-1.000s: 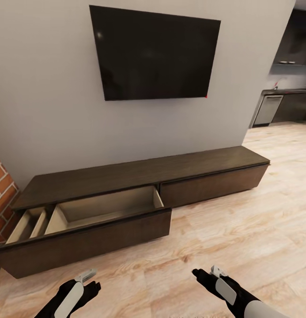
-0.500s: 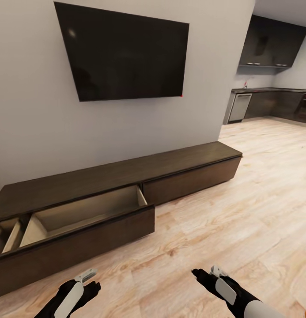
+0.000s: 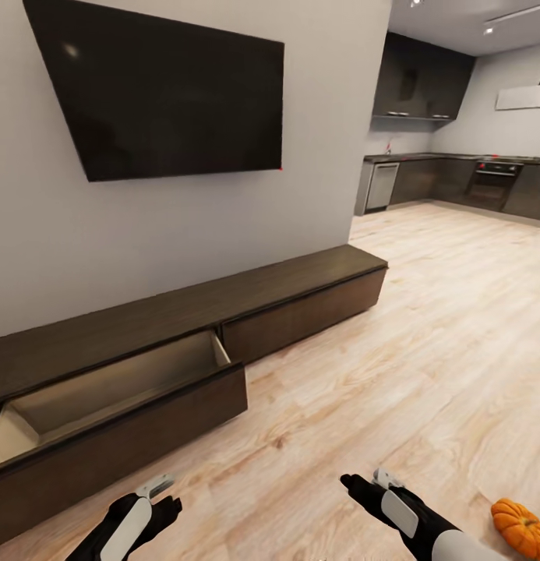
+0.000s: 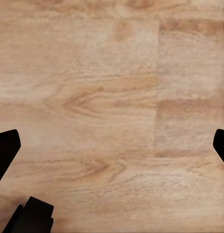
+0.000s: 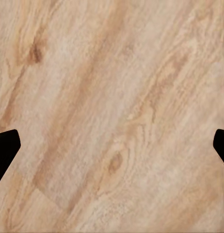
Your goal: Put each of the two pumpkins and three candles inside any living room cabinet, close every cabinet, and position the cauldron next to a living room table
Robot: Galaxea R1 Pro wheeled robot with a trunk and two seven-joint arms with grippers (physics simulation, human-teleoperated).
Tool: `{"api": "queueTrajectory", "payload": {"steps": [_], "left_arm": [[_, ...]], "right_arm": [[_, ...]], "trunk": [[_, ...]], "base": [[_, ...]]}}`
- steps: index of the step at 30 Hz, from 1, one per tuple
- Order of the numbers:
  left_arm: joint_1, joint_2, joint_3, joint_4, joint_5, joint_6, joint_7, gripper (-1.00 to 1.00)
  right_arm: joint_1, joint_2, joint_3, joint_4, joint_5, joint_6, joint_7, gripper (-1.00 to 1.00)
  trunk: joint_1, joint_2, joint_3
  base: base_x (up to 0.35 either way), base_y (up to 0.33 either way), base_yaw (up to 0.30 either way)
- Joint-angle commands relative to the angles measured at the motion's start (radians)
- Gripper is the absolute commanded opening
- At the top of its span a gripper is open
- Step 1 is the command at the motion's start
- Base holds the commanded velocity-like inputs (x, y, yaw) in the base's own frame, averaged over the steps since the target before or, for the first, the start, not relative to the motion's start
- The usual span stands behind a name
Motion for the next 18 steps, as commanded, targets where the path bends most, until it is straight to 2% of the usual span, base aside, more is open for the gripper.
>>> {"api": "queueTrajectory", "payload": {"steps": [1,18], "left_arm": [[0.000,0.001,-0.006,-0.002,0.011,0.000,0.010,1.00],[0.000,0.000,-0.006,-0.002,0.011,0.000,0.010,1.00]], "right_arm": [[-0.001,-0.001,0.005,-0.001,-0.005,0.003,-0.003,1.00],[-0.001,-0.003,0.004,-0.001,-0.006,0.001,-0.004,1.00]], "trunk": [[0.000,0.000,-0.002],[0.000,0.000,-0.015]], "base": [[0.000,0.000,-0.259],[0.000,0.000,-0.251]]}}
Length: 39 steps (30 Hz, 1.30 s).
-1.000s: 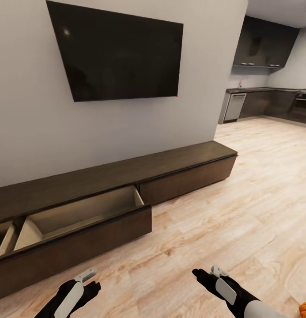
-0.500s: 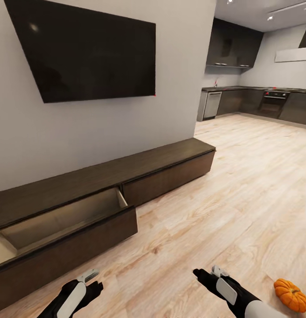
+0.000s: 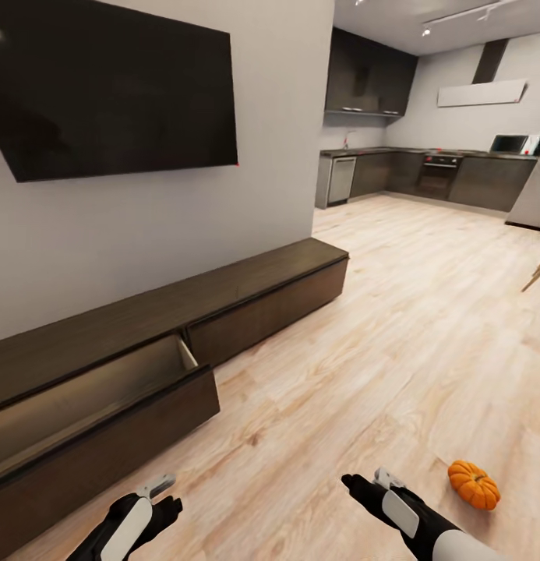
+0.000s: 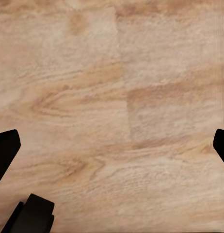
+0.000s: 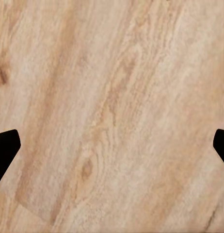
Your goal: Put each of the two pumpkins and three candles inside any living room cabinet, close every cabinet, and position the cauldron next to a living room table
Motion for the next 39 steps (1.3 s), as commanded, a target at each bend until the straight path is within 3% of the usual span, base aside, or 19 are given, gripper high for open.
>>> {"api": "queueTrajectory", "payload": {"steps": [1,10,15,25,31,39], "left_arm": [[0.000,0.002,-0.006,-0.002,0.011,0.000,0.010,1.00],[0.000,-0.004,-0.040,-0.002,0.011,0.000,0.010,1.00],[0.000,-0.004,-0.043,-0.002,0.012,0.000,0.010,1.00],[0.000,-0.007,-0.044,-0.002,0.011,-0.001,0.010,1.00],[0.000,-0.012,-0.044,-0.002,0.009,-0.011,0.010,1.00],[0.000,-0.015,-0.045,-0.002,0.010,-0.012,0.010,1.00]], "right_arm": [[-0.001,-0.001,0.005,-0.001,-0.005,0.001,-0.003,1.00],[-0.001,-0.003,0.004,0.001,-0.007,-0.001,-0.003,1.00],[-0.001,-0.025,0.003,0.001,-0.009,-0.001,-0.002,1.00],[-0.001,-0.037,0.002,0.001,-0.010,0.008,0.001,1.00],[-0.001,-0.050,0.004,0.001,-0.074,0.010,0.001,1.00],[-0.001,-0.052,0.002,0.033,-0.090,0.011,0.003,1.00]], "trunk": [[0.000,0.000,-0.002],[0.000,0.000,-0.009],[0.000,0.000,-0.015],[0.000,0.000,-0.026],[0.000,0.000,-0.033],[0.000,0.000,-0.044]], "base": [[0.000,0.000,-0.250],[0.000,0.000,-0.248],[0.000,0.000,-0.225],[-0.066,0.000,-0.215],[-0.005,0.000,-0.209],[-0.114,-0.008,-0.174]]}}
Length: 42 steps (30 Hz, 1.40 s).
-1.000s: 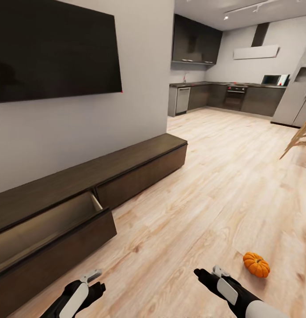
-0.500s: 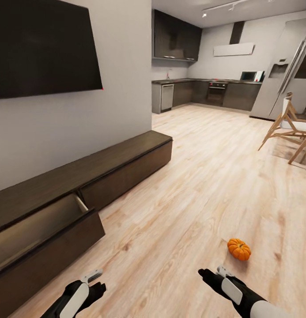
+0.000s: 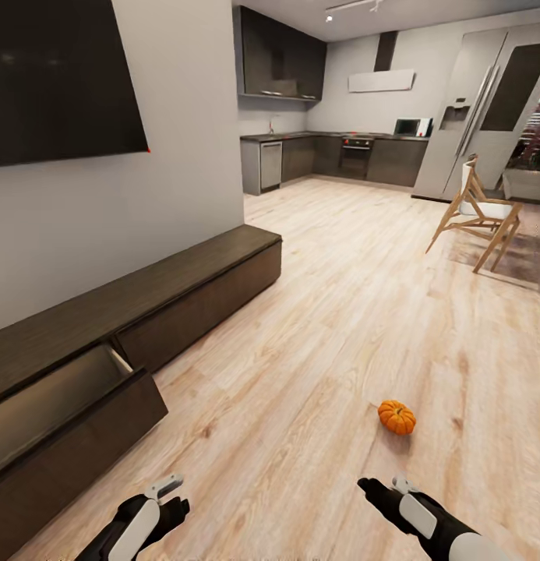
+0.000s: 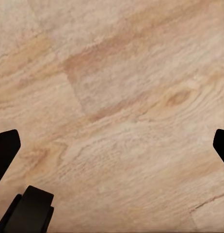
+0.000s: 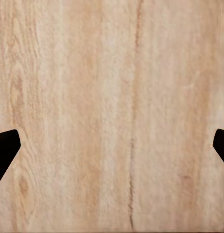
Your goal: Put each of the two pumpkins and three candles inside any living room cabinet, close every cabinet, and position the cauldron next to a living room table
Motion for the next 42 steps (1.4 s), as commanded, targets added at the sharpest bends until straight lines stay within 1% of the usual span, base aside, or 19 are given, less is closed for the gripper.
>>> {"api": "queueTrajectory", "payload": {"steps": [1,13,27,42], "left_arm": [[0.000,0.001,-0.006,-0.002,0.011,0.000,0.010,1.00],[0.000,0.001,-0.012,-0.002,0.009,0.000,0.010,1.00],[0.000,0.001,-0.012,-0.002,0.009,0.000,0.010,1.00],[0.000,0.001,-0.013,-0.002,0.009,0.000,0.011,1.00]], "right_arm": [[0.000,-0.001,0.005,0.000,-0.005,0.003,-0.002,1.00],[0.000,-0.003,0.005,0.001,-0.012,0.005,-0.002,1.00],[0.000,-0.007,0.005,0.000,-0.013,0.005,0.002,1.00],[0.000,-0.007,0.005,0.000,-0.013,0.005,0.002,1.00]], "trunk": [[0.000,0.000,-0.002],[0.000,0.000,-0.020],[0.000,0.000,-0.039],[0.000,0.000,-0.054]], "base": [[-0.166,-0.076,-0.156],[-0.151,-0.103,-0.140],[-0.022,-0.027,-0.020],[-0.023,0.000,-0.211]]}}
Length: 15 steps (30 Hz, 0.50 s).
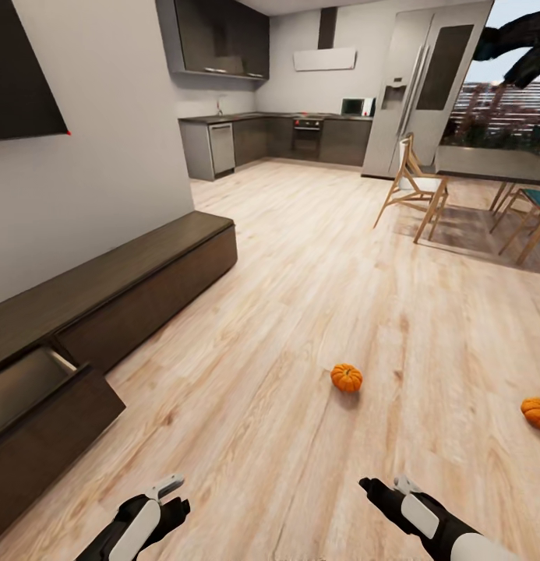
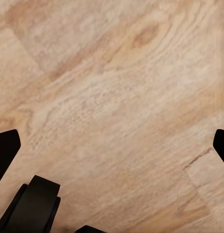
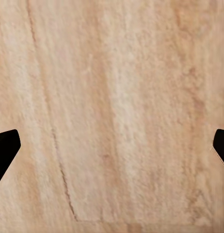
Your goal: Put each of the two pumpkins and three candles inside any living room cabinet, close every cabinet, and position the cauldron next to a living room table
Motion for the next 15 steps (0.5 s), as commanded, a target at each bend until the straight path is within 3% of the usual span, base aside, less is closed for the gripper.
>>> {"api": "queueTrajectory", "payload": {"steps": [1,6,15], "left_arm": [[0.000,0.002,-0.006,-0.002,0.011,0.000,0.010,1.00],[0.000,0.002,-0.006,-0.002,0.011,0.000,0.010,1.00],[0.000,0.001,-0.009,-0.002,0.011,-0.001,0.010,1.00]], "right_arm": [[-0.001,-0.001,0.005,-0.001,-0.004,0.003,-0.002,1.00],[-0.001,-0.001,0.005,-0.001,-0.004,0.003,-0.002,1.00],[-0.001,-0.001,0.005,-0.001,-0.004,0.003,-0.003,1.00]], "trunk": [[0.000,0.000,-0.002],[0.000,0.000,-0.006],[0.000,0.000,-0.015]], "base": [[-0.003,0.000,-0.230],[-0.001,-0.057,-0.231],[0.000,-0.178,-0.232]]}}
